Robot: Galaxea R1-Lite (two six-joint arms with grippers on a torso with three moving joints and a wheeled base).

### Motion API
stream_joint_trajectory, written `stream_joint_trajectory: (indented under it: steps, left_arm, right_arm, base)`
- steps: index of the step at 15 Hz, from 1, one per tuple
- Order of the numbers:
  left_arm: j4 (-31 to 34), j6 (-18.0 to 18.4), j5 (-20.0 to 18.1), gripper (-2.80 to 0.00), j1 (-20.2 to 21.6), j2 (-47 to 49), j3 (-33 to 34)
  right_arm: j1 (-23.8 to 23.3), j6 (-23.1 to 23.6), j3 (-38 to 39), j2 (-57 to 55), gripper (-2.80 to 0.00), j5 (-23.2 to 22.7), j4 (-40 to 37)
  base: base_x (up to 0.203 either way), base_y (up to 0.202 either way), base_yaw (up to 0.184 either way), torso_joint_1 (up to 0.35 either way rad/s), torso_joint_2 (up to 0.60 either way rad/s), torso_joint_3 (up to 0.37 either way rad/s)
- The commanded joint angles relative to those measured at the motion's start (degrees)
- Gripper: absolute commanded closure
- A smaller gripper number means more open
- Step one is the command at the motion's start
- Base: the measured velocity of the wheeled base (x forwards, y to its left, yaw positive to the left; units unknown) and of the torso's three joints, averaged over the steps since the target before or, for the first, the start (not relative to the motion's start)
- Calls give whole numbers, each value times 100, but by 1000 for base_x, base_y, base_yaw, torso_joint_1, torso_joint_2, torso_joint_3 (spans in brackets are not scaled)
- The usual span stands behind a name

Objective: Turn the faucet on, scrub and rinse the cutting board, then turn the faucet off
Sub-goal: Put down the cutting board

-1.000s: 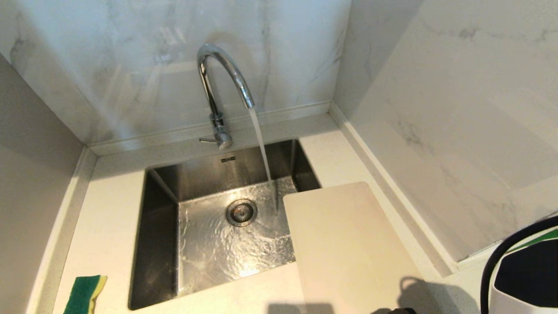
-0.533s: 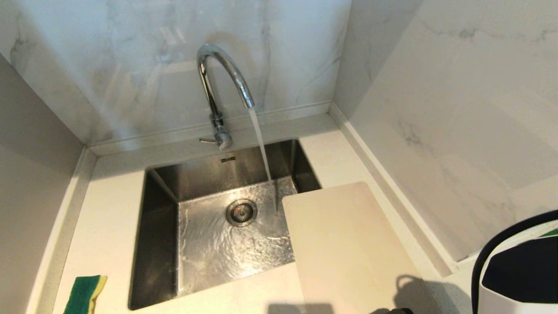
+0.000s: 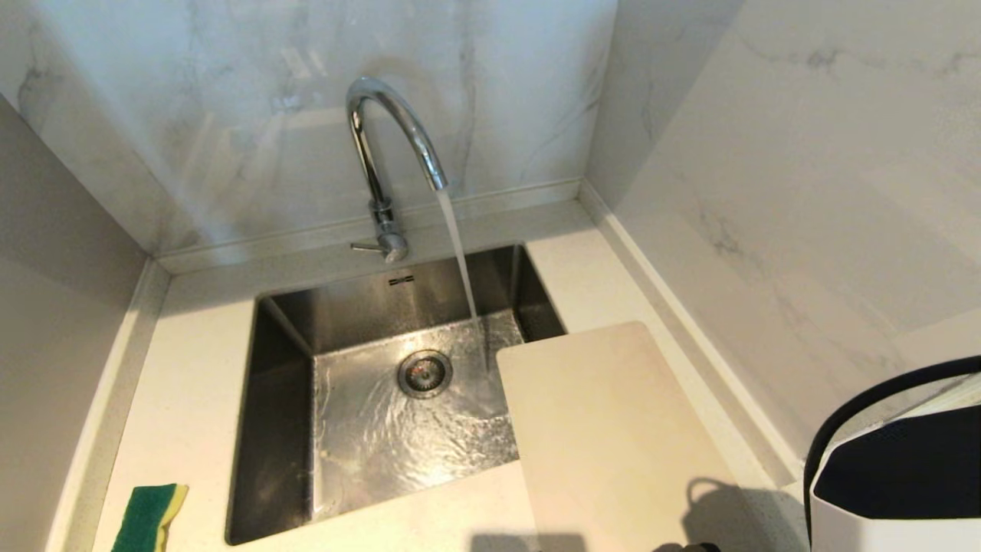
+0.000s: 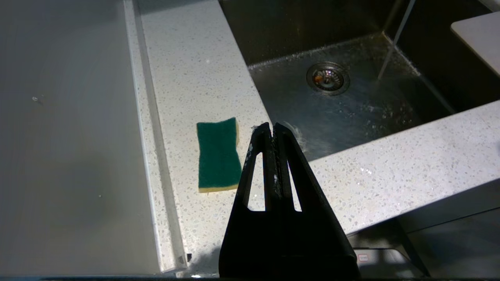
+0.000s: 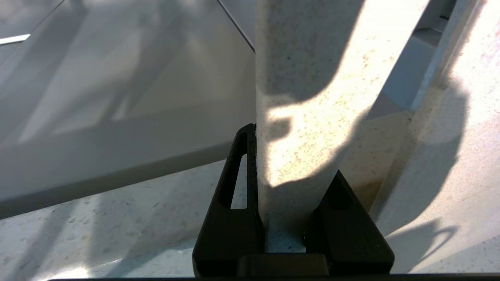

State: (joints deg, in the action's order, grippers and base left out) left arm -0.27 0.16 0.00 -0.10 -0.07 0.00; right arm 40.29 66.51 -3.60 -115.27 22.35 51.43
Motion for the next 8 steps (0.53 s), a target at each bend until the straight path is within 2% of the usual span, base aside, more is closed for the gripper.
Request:
stream_joint_trajectory:
  steps: [1,4,8]
  left_arm:
    - [0,-7,0,0,1,7,0]
    - [-4,-1,0,0,1,7,0]
    - [-8,-3,0,0,1,7,0]
  right_arm:
    - [-30,63,-151,-148,0,15,34]
    - [-23,72,-342,-386,0,15,34]
    - [-22,72,-228,-400,0,24,42]
  base:
    - [0,0,0,0,0,0]
    - [0,0,0,0,0,0]
    - [0,0,0,0,0,0]
